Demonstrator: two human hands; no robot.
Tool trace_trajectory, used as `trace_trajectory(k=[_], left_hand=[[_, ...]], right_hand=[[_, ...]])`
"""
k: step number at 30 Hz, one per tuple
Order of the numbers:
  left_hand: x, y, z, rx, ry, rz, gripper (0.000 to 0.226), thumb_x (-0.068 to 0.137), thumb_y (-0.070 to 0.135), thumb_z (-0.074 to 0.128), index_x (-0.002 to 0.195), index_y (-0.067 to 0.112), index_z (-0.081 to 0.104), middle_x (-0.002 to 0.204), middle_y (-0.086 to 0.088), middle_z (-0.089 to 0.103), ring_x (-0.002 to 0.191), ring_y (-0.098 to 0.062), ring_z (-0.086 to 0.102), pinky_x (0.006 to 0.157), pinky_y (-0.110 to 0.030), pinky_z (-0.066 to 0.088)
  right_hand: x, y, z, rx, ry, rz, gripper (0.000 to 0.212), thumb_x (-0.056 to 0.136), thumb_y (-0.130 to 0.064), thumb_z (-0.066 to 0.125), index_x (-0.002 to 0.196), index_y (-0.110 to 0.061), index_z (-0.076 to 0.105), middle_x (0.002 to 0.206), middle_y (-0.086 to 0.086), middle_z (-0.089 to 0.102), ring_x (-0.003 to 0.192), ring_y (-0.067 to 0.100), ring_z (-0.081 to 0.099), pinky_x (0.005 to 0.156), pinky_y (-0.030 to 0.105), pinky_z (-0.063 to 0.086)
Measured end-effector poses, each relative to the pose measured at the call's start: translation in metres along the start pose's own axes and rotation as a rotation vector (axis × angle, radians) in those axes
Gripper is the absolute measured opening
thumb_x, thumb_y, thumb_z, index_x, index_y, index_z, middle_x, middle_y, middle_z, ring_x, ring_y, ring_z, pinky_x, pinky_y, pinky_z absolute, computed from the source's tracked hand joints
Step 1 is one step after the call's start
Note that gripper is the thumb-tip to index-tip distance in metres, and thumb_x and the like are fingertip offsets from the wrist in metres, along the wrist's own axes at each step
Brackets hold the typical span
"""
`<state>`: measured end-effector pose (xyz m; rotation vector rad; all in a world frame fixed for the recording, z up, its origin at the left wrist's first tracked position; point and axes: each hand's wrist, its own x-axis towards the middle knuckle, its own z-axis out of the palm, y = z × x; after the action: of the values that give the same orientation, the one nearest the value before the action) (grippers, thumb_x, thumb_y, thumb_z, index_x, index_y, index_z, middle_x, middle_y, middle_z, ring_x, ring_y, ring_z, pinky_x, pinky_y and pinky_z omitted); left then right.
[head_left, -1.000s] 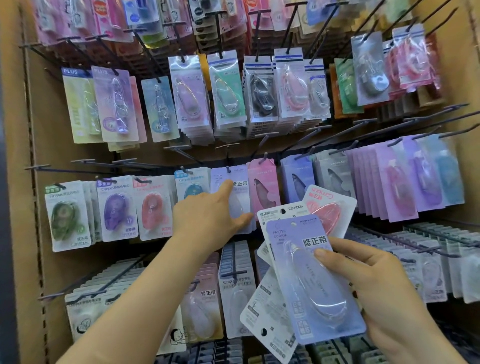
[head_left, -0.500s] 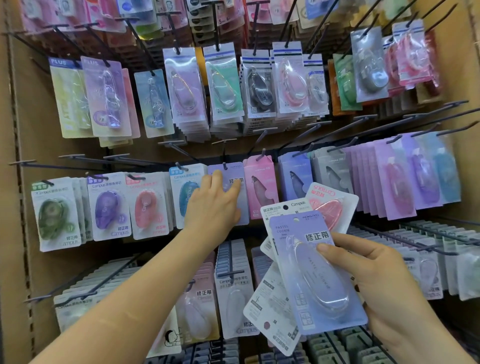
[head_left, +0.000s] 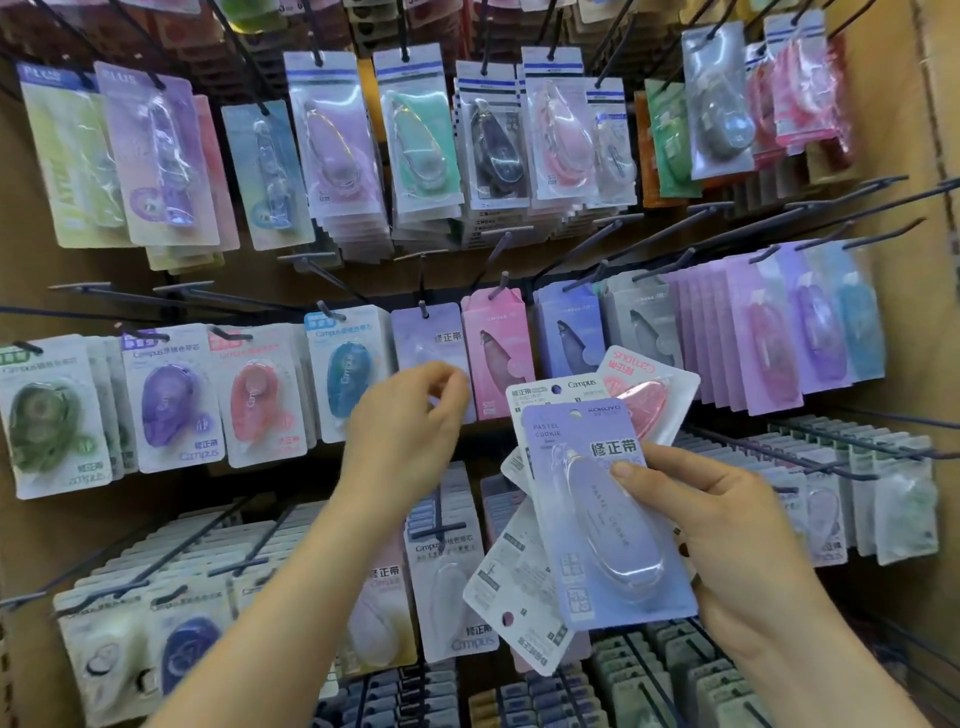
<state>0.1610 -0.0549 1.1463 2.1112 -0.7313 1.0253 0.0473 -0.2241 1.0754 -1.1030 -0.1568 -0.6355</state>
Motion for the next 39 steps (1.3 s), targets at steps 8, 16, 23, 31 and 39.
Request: trace_trajectory(k=[8,16,23,31,39], left_hand=[[-0.083,0.03,0.016,-0.619,-0.138,-0.154,0.064,0.051,0.067,0.074,0.106,0.041,0.054,0.101,0.026,0.063,0.094,0.003,0.061,0.081,-0.025,0.052],[-0.086,0.036,0.011,-0.712,-0.277,-0.173,0.066,0.058,0.031,0.094,0.112,0.045,0.059,0.094,0.015,0.071,0.085,-0.002,0.068,0.071,-0.02,0.056],[-0.087,0.036,0.008,-0.834,-0.307,-0.211,0.06,0.066,0.011,0.087,0.113,0.039,0.061,0.091,0.0,0.075,0.082,-0.016,0.073,0.073,-0.03,0.06],[-0.083,0.025,0.005,-0.967,-0.354,-0.275,0.053,0.064,0.02,0.077,0.114,0.013,0.058,0.097,-0.008,0.076,0.088,-0.029,0.073,0.071,-0.037,0.058],[-0.081,0.021,0.001,-1.116,-0.263,-0.388,0.052,0.072,0.016,0.074,0.119,0.013,0.052,0.096,-0.014,0.076,0.084,-0.029,0.074,0.075,-0.046,0.059]], right_hand=[[-0.01,0.011,0.01,-0.033,0.072,-0.133,0.012,0.079,-0.003,0.072,0.081,-0.013,0.08,0.086,0.012,0.077,0.075,0.03,0.075,0.06,0.034,0.06],[-0.022,0.01,0.013,-0.061,0.155,-0.213,0.007,0.069,-0.013,0.078,0.072,-0.019,0.079,0.077,0.008,0.077,0.064,0.023,0.073,0.054,0.03,0.058],[-0.024,0.008,0.013,-0.049,0.165,-0.196,0.012,0.061,-0.021,0.079,0.071,-0.014,0.077,0.077,0.011,0.076,0.065,0.027,0.073,0.056,0.034,0.06],[-0.025,0.007,0.014,-0.016,0.191,-0.194,0.028,0.061,-0.036,0.077,0.075,-0.011,0.076,0.079,0.013,0.076,0.064,0.027,0.072,0.049,0.034,0.056],[-0.021,0.005,0.011,-0.112,0.199,-0.268,0.005,0.059,-0.028,0.078,0.063,-0.025,0.076,0.069,0.004,0.075,0.056,0.018,0.07,0.043,0.027,0.052]])
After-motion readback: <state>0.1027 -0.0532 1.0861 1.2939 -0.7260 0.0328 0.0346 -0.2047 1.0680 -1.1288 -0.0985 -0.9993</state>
